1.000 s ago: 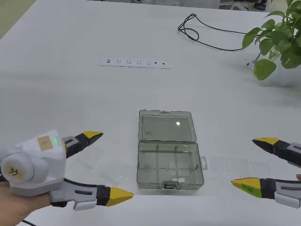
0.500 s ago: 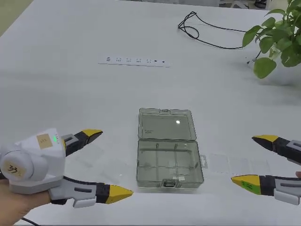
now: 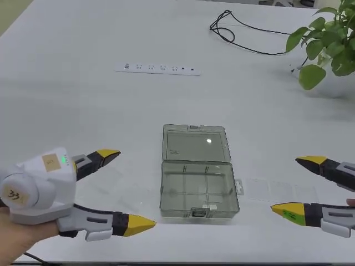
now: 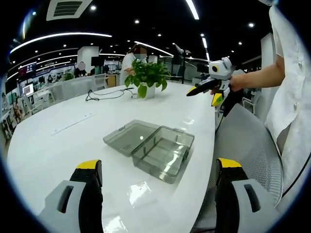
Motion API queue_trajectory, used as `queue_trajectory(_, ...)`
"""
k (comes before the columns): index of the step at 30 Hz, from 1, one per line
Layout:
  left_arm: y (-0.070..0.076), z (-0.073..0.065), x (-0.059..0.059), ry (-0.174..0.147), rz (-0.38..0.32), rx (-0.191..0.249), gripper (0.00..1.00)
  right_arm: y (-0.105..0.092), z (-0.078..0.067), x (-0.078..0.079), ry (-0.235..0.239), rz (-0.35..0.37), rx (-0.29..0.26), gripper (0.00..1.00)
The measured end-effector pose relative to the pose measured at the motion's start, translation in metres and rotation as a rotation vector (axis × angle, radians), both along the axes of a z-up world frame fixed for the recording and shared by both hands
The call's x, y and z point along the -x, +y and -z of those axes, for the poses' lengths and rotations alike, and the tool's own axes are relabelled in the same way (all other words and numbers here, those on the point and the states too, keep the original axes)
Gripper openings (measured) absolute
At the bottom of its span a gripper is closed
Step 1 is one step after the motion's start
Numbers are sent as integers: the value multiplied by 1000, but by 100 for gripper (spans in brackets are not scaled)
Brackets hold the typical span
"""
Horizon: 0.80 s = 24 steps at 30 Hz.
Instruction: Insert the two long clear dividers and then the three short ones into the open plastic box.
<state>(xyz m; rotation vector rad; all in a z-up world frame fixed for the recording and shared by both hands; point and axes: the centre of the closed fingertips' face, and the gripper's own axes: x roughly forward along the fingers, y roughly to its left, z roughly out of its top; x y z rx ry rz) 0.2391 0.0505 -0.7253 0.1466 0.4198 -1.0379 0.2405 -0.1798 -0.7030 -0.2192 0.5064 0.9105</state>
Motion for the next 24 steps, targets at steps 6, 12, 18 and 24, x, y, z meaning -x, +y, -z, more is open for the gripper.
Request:
queue_trajectory(6,1,1,0,2,3,-3,99,0,0,0,-2,1,-2,75)
queue_trajectory(12,1,1,0,2,7,-7,99,0,1,0,1,4,-4,75)
queue_trajectory(18,0,2,0,5,10,-6,98,-1,1,0,0,5,-4,75)
queue_trajectory(24,-1,1,1,5,14,-9,98,-2,0,1,-1,7,-5,75)
